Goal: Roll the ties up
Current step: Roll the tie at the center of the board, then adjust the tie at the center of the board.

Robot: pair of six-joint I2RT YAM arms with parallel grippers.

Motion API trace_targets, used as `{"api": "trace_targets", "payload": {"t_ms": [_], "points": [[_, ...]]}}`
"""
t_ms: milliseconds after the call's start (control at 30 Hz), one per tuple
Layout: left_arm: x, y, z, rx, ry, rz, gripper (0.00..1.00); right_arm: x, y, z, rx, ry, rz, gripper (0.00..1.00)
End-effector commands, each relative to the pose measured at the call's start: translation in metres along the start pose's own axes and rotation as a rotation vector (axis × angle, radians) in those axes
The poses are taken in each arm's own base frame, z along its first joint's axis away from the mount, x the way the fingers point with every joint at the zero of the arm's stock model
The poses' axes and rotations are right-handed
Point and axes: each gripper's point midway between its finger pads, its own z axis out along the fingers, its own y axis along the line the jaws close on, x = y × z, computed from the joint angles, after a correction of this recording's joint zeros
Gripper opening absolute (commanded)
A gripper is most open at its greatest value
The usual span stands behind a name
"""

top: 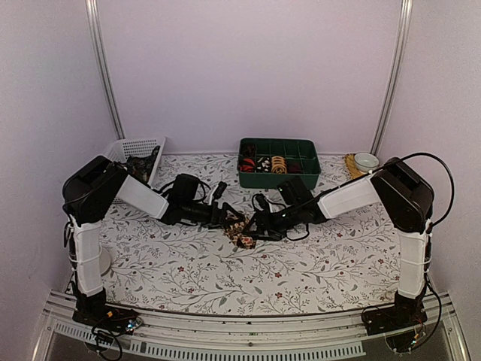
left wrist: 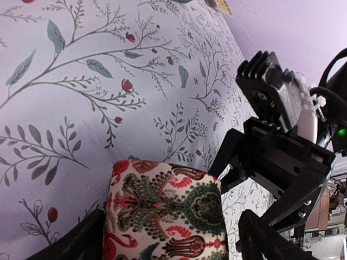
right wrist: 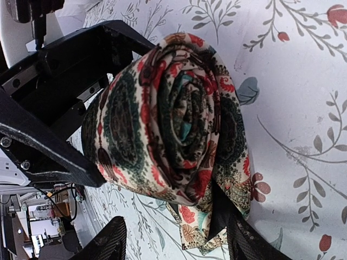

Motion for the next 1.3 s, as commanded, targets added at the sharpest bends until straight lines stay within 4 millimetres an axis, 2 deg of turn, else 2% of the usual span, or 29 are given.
{"api": "trace_targets", "payload": {"t_ms": [0,133,267,400,533,700,800,1033,1267], "points": [[0.030,0.023,-0.001,-0.063,0.060,-0.092,0.88,0.002,-0.012,0.001,0.090,0.007,-0.014,0.66],[0.012,0.014,-0.009,-0.035,-0.007,-0.075,1.00,-0.014,-0.001,-0.025,0.216,-0.059,-0.155,0.79],[-0.013,-0.001,-0.025,-0.011,-0.093,-0.043,1.00,-0.038,0.007,-0.050,0.345,-0.120,-0.268,0.91],[-0.034,-0.018,-0.041,-0.006,-0.148,-0.005,1.00,-0.057,0.023,-0.056,0.383,-0.135,-0.342,0.97],[-0.036,-0.016,-0.051,-0.042,-0.178,-0.011,1.00,-0.062,0.038,-0.045,0.393,-0.102,-0.423,1.00],[-0.038,-0.011,-0.078,-0.095,-0.258,-0.032,1.00,-0.065,0.053,-0.027,0.352,-0.039,-0.467,1.00],[-0.038,-0.012,-0.094,-0.125,-0.291,-0.025,1.00,-0.064,0.054,-0.012,0.350,-0.003,-0.480,1.00],[-0.027,-0.014,-0.118,-0.194,-0.318,-0.012,1.00,-0.054,0.032,0.018,0.383,0.088,-0.503,1.00],[-0.019,-0.013,-0.138,-0.250,-0.354,-0.004,1.00,-0.043,0.015,0.037,0.441,0.148,-0.547,1.00]]}}
